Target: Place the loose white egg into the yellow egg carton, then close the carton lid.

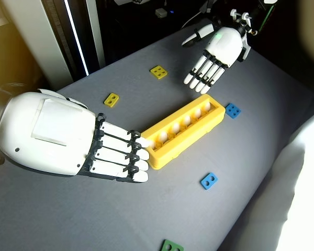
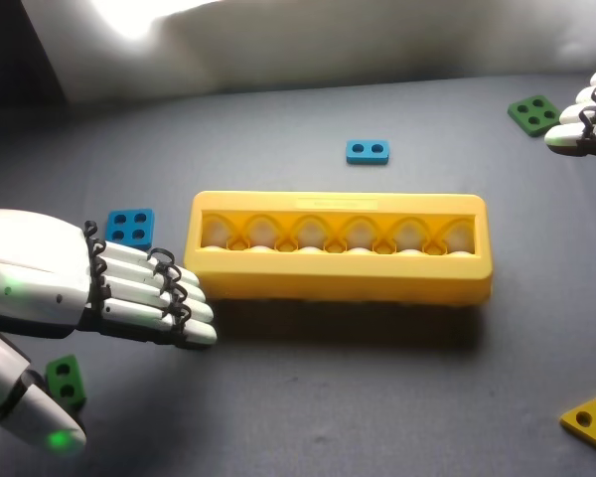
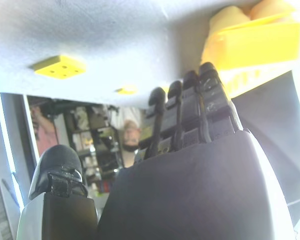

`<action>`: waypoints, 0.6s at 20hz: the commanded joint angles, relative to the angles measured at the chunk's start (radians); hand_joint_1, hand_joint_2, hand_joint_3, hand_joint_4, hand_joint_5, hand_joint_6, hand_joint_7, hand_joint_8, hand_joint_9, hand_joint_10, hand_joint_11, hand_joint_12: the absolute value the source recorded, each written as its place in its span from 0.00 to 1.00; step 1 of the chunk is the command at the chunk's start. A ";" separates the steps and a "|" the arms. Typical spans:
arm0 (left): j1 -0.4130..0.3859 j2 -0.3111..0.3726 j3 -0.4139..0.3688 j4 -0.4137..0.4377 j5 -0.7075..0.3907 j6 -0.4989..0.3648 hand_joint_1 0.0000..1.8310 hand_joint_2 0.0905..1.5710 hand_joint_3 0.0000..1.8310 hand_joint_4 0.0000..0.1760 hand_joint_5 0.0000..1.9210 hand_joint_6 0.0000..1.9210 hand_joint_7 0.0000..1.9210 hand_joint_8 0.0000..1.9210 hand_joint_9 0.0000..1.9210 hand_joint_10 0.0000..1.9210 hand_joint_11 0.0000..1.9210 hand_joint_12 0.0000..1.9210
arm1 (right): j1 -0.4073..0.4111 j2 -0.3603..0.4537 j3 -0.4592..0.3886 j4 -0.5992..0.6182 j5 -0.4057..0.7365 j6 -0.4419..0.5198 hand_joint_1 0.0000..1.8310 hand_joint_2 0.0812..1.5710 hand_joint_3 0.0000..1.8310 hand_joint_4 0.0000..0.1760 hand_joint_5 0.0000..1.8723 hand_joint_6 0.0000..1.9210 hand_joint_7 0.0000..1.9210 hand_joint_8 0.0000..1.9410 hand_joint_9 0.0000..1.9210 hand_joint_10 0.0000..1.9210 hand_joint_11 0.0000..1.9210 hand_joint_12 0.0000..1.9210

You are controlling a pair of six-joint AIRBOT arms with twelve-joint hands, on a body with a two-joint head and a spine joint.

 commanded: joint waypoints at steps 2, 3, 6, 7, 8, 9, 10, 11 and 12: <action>0.002 0.032 0.011 -0.059 -0.076 0.000 0.00 0.70 0.00 0.00 0.00 0.00 0.00 0.00 0.00 0.00 0.00 0.00 | 0.008 0.014 0.000 0.036 0.009 -0.005 0.14 0.58 0.00 0.00 0.00 0.00 0.00 0.00 0.00 0.00 0.00 0.00; 0.005 0.039 0.014 -0.056 -0.088 0.003 0.00 0.71 0.00 0.00 0.00 0.00 0.00 0.00 0.00 0.00 0.00 0.00 | 0.008 0.014 -0.001 0.036 0.011 -0.006 0.14 0.58 0.00 0.00 0.00 0.00 0.00 0.00 0.00 0.00 0.00 0.00; 0.012 0.063 0.026 -0.056 -0.132 0.026 0.00 0.70 0.00 0.00 0.00 0.00 0.00 0.00 0.00 0.00 0.00 0.00 | 0.011 0.013 -0.004 0.036 0.031 -0.021 0.14 0.58 0.00 0.00 0.00 0.00 0.00 0.00 0.00 0.00 0.00 0.00; 0.012 0.070 0.033 -0.056 -0.153 0.036 0.00 0.70 0.00 0.00 0.00 0.00 0.00 0.00 0.00 0.00 0.00 0.00 | 0.011 0.013 -0.006 0.036 0.048 -0.042 0.17 0.58 0.00 0.00 0.00 0.00 0.00 0.00 0.00 0.00 0.00 0.00; 0.011 0.077 0.040 -0.056 -0.173 0.041 0.00 0.71 0.00 0.00 0.00 0.00 0.00 0.00 0.00 0.00 0.00 0.00 | 0.010 0.008 -0.006 0.036 0.074 -0.062 0.17 0.58 0.00 0.00 0.00 0.00 0.00 0.00 0.00 0.00 0.00 0.00; 0.010 0.082 0.045 -0.056 -0.189 0.044 0.00 0.71 0.00 0.00 0.00 0.00 0.00 0.00 0.00 0.00 0.00 0.00 | 0.009 0.000 -0.006 0.036 0.104 -0.082 0.16 0.58 0.00 0.00 0.00 0.00 0.00 0.00 0.00 0.00 0.00 0.00; 0.008 0.086 0.054 -0.056 -0.207 0.046 0.00 0.71 0.00 0.00 0.00 0.00 0.00 0.00 0.00 0.00 0.00 0.00 | 0.008 -0.010 -0.006 0.036 0.175 -0.124 0.18 0.58 0.00 0.00 0.00 0.00 0.00 0.00 0.00 0.00 0.00 0.00; 0.004 0.090 0.065 -0.055 -0.227 0.051 0.00 0.71 0.00 0.00 0.02 0.01 0.00 0.00 0.00 0.00 0.00 0.00 | 0.008 -0.022 -0.006 0.036 0.247 -0.163 0.17 0.58 0.00 0.00 0.00 0.00 0.00 0.00 0.00 0.00 0.00 0.00; 0.000 0.095 0.079 -0.055 -0.245 0.054 0.00 0.72 0.00 0.00 0.04 0.01 0.02 0.00 0.00 0.00 0.00 0.00 | 0.010 -0.037 -0.006 0.048 0.303 -0.175 0.17 0.58 0.00 0.00 0.00 0.00 0.00 0.00 0.00 0.00 0.00 0.00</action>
